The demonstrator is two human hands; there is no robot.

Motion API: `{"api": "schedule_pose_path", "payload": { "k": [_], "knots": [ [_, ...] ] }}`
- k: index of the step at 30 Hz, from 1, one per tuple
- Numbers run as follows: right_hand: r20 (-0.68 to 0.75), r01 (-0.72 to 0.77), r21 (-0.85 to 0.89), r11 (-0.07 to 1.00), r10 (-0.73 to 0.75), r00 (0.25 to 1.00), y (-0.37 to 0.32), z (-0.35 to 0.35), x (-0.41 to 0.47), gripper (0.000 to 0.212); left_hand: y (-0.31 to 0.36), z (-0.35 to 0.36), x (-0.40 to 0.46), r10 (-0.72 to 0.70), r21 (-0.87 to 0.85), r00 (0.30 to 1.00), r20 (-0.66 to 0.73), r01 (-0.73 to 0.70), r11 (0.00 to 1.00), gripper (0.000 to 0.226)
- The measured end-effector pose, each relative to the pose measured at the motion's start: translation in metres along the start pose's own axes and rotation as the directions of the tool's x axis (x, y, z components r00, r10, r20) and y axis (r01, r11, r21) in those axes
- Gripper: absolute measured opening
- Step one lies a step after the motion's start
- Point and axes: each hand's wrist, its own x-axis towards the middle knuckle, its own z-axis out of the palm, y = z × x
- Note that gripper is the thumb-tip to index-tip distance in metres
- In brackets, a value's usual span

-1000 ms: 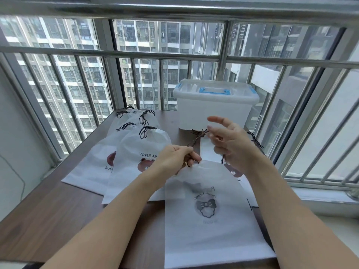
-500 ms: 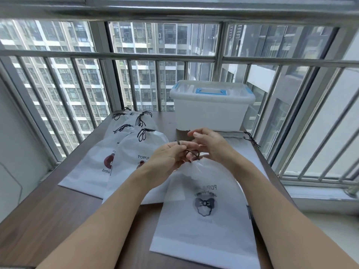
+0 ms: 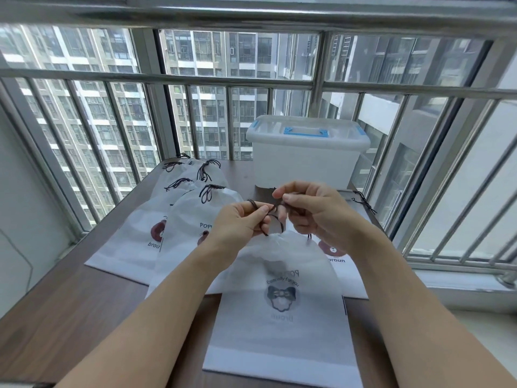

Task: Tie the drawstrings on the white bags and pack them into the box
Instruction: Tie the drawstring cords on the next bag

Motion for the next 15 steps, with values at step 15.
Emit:
{"api": "schedule_pose_path", "payload": {
  "k": [15],
  "knots": [
    [-0.164, -0.165, -0.318, 0.934, 0.118, 0.979, 0.015, 0.011, 0.000, 0.029, 0.010, -0.010, -0.005, -0.124, -0.177, 0.981, 0.148, 0.150, 0.973, 0.014]
  ]
}}
